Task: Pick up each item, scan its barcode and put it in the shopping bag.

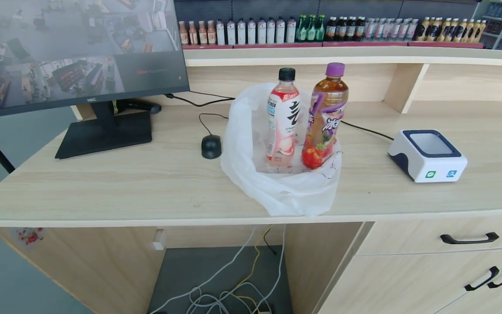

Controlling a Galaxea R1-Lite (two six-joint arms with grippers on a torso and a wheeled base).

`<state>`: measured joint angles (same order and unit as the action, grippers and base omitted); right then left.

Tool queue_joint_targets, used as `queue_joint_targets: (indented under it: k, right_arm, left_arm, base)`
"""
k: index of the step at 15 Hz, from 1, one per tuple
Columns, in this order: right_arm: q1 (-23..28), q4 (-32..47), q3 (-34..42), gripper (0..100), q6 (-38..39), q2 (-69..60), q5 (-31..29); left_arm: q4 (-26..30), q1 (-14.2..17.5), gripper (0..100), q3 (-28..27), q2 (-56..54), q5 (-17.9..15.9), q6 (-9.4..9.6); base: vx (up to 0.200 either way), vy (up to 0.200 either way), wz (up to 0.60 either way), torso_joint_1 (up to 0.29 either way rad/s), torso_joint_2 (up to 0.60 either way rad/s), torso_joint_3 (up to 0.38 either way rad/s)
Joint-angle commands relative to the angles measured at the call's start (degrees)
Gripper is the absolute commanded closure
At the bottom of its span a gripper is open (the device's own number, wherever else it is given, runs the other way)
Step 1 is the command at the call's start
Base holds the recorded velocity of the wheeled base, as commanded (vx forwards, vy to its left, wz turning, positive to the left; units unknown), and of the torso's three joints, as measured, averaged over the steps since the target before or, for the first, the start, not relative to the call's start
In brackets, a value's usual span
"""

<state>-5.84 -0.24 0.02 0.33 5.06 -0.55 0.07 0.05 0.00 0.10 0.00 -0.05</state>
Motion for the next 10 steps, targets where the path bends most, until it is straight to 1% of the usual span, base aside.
queue_joint_targets:
  k: [1, 10]
  right_arm:
    - [0.04, -0.02, -0.02, 0, 0.02, 0.30, 0.02]
    - [0.04, 0.07, -0.02, 0, -0.33, 0.30, 0.02]
  left_arm:
    - [0.01, -0.05, 0, 0.00, -0.01, 0.00, -0.04]
    - [0.01, -0.05, 0, 0.00, -0.01, 0.00, -0.13]
  base:
    - [0.000, -0.200, 0.00, -0.002, 0.00, 0.002]
    - [0.000, -0.200, 0.00, 0.001, 0.00, 0.004]
